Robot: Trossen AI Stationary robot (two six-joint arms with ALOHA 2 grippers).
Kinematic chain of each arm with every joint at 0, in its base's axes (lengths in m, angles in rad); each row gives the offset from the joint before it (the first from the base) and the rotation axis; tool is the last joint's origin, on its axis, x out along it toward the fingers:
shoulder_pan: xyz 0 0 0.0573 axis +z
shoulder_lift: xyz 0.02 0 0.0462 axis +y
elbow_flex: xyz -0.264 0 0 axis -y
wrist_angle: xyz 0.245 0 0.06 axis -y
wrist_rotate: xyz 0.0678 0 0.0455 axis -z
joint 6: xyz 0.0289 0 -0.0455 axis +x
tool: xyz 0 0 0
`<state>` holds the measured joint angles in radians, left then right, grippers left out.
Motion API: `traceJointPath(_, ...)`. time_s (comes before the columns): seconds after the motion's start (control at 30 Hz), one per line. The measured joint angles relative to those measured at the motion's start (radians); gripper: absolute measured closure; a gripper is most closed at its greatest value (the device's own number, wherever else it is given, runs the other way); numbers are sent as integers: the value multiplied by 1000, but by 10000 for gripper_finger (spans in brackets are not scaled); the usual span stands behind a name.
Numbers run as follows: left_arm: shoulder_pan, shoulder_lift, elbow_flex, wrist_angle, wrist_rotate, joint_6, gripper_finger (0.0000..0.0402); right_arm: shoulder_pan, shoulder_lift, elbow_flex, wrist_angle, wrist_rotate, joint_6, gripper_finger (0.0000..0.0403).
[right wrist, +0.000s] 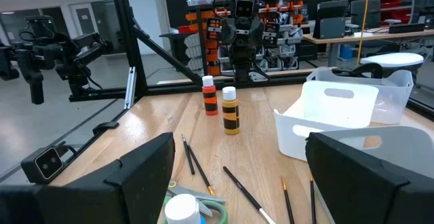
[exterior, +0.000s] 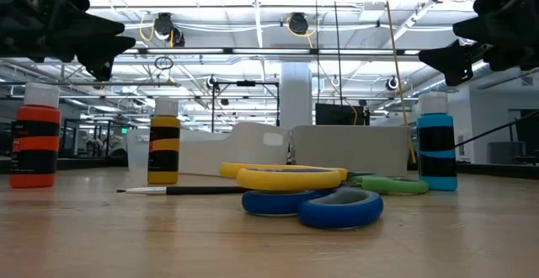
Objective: Pick & Place Paint Supplies
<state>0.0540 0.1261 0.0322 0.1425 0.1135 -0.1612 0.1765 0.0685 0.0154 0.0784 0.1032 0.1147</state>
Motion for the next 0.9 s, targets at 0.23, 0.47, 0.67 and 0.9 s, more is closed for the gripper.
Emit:
traceJointPath(0.23, 0, 0, 0, 0, 0, 0, 247, 0, 0, 0, 0, 0, 0, 90)
traceJointPath(0.47, 0, 0, 0, 0, 0, 0, 247, 0, 0, 0, 0, 0, 0, 90)
traceJointPath(0.67, 0, 0, 0, 0, 0, 0, 247, 0, 0, 0, 0, 0, 0, 90)
traceJointPath(0.9, 0, 0, 0, 80, -39, 108, 247, 0, 0, 0, 0, 0, 0, 90)
